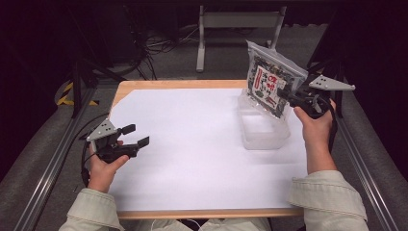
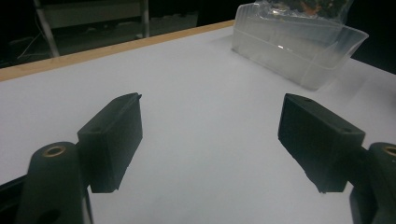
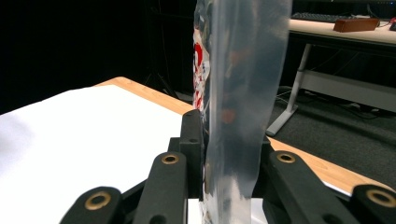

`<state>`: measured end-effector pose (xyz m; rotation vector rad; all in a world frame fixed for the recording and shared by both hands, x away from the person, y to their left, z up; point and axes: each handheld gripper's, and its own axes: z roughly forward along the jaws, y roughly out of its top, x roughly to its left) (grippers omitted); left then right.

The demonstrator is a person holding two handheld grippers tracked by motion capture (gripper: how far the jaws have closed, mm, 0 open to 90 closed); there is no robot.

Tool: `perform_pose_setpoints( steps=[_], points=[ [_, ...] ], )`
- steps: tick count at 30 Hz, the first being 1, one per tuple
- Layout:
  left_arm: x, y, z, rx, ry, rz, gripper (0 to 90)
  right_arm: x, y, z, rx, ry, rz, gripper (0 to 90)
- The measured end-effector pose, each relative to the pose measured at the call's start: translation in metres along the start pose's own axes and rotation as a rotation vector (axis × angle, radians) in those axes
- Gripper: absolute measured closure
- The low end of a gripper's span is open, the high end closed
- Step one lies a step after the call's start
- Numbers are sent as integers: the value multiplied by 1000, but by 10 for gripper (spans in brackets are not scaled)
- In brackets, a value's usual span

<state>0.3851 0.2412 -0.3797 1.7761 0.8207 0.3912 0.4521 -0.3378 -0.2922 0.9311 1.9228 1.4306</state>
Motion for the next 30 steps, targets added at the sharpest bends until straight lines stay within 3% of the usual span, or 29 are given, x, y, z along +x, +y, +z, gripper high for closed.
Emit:
perform_pose_setpoints(
  steps=[21,30],
  points=[
    [0,-3,2,11,3,-4,229,-1,-36,9,8,34,29,753],
    [0,-5,4,22,1,-4,229,2,-37,9,16,41,31,751]
  ],
)
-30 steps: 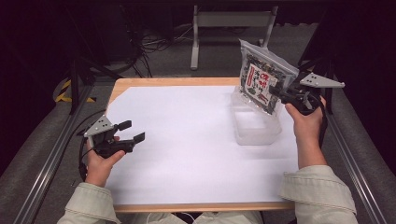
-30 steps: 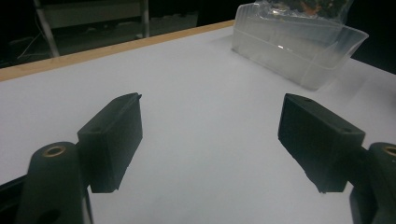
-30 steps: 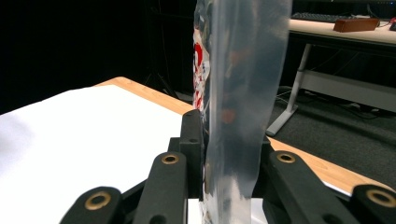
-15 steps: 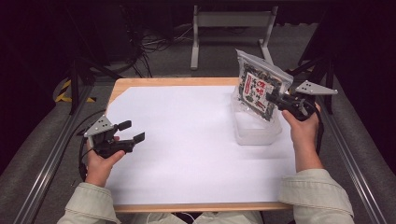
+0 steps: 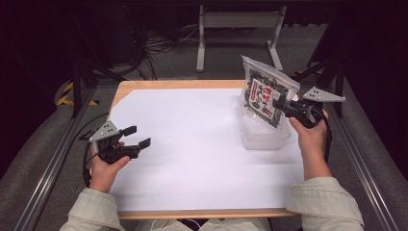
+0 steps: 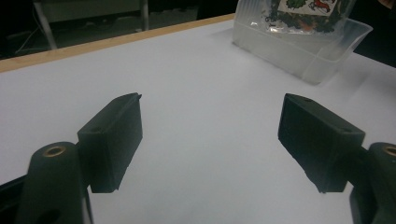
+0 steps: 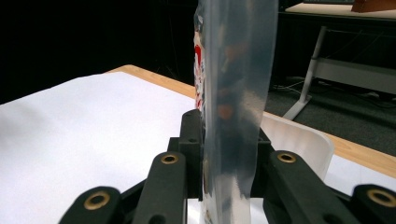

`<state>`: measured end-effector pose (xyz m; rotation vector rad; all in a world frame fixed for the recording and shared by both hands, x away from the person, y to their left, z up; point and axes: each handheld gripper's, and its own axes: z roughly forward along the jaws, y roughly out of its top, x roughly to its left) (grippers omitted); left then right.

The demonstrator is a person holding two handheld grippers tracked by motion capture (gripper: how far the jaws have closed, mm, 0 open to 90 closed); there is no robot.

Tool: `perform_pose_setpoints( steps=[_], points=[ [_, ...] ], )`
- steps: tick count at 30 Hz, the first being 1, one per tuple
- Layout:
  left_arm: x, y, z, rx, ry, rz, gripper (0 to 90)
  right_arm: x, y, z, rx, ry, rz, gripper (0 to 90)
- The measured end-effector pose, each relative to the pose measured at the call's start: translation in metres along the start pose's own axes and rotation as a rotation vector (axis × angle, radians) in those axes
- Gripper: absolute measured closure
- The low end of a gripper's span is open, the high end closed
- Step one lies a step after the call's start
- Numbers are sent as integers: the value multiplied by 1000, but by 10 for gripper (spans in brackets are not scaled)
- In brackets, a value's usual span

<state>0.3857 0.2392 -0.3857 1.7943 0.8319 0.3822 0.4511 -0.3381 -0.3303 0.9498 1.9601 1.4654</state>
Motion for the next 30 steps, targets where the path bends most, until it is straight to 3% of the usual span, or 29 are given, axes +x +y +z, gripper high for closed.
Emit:
perform_pose_setpoints(
  steps=[19,22,25,30],
  points=[
    [-1,0,0,1,2,2,229,0,-6,-1,14,-5,49,751],
    [-1,0,0,2,1,3,229,2,-10,3,67,-19,49,751],
    [0,0,0,4,2,4,229,-2,-18,1,65,-15,80,751],
    [-1,-1,2,16,-2,4,229,0,-22,-2,68,-18,79,750]
  ],
)
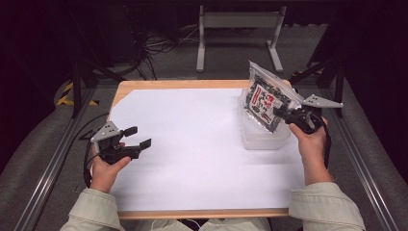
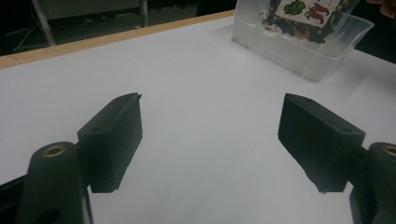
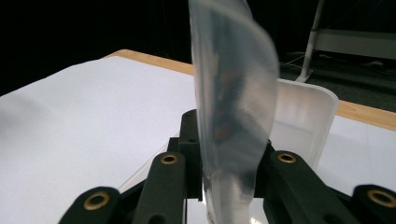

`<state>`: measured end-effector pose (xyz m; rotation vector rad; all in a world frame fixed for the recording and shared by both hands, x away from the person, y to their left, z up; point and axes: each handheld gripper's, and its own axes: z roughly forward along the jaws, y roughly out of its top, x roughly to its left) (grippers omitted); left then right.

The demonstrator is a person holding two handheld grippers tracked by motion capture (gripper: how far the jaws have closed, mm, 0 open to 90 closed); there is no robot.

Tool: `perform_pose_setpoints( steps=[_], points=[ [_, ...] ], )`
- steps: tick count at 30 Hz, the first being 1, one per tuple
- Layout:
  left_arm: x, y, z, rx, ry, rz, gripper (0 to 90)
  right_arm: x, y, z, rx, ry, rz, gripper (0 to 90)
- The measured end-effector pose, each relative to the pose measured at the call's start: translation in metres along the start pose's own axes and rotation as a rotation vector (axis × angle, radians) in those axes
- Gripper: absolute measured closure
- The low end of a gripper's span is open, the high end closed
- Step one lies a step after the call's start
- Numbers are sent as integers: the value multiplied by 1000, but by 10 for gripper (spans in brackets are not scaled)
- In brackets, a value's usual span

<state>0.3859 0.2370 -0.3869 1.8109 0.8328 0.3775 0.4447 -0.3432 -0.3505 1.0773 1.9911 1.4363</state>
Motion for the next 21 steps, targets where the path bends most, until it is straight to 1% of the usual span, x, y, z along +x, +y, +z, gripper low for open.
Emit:
perform_pose_setpoints(
  steps=[3,6,10,19,21],
  points=[
    [-1,0,0,-1,0,2,229,4,1,1,13,-4,-13,750],
    [-1,0,0,-1,-1,0,229,3,-1,5,25,-6,-5,750],
    [-1,0,0,-1,1,2,228,-5,-7,4,6,5,49,752],
    [0,0,0,0,2,2,229,-10,-8,4,3,-2,79,748],
    [1,0,0,0,3,0,229,-12,-8,3,-7,-12,99,737]
  ],
)
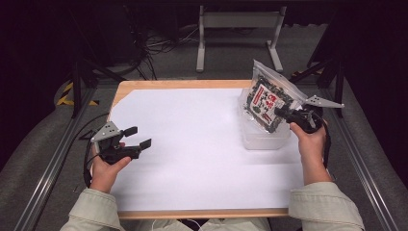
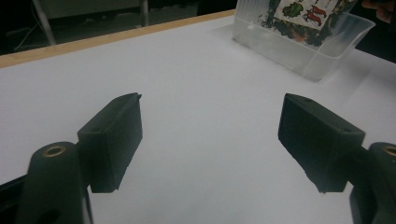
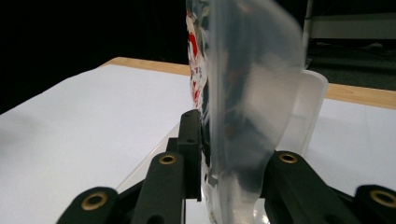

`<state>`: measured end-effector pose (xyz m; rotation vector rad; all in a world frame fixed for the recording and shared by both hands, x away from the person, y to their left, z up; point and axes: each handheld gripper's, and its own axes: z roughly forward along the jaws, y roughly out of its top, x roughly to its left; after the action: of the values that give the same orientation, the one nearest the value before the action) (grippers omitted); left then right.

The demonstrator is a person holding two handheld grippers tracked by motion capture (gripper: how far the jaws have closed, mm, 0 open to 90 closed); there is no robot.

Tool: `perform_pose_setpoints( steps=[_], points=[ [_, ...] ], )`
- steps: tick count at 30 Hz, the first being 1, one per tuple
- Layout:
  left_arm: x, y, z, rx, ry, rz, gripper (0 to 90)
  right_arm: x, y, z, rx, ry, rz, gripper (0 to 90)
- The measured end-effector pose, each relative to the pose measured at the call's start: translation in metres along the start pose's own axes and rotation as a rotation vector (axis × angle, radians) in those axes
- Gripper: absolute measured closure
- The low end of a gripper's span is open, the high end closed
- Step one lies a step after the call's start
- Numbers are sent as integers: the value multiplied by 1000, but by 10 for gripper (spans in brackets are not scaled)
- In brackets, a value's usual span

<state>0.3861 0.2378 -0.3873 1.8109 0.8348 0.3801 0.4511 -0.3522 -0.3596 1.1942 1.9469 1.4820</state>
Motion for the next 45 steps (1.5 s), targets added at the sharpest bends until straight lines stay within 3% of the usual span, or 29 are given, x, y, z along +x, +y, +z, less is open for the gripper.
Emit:
perform_pose_setpoints(
  steps=[3,5,7,13,16,20,33,38,45],
  points=[
    [0,-1,0,0,1,-6,229,-2,1,-2,-16,-12,12,731],
    [0,-1,0,-3,1,-8,229,-5,1,-4,-29,-37,34,622],
    [0,-1,0,-3,2,-9,229,-7,1,-6,-36,-37,47,575],
    [-1,-1,2,1,-1,-4,228,-5,2,-9,-48,-45,27,345],
    [-1,-1,2,2,-1,-4,229,-1,4,-11,-48,-44,-6,268],
    [-1,-2,1,4,-4,-8,228,4,5,-17,-30,-69,-39,228],
    [-9,-10,-14,-4,4,12,227,19,6,-55,-26,-65,-72,185],
    [-15,-14,-20,-13,12,14,227,33,2,-69,-22,-27,-90,184],
    [-19,-23,-25,-9,16,13,224,49,-8,-72,3,45,-118,184]
  ],
)
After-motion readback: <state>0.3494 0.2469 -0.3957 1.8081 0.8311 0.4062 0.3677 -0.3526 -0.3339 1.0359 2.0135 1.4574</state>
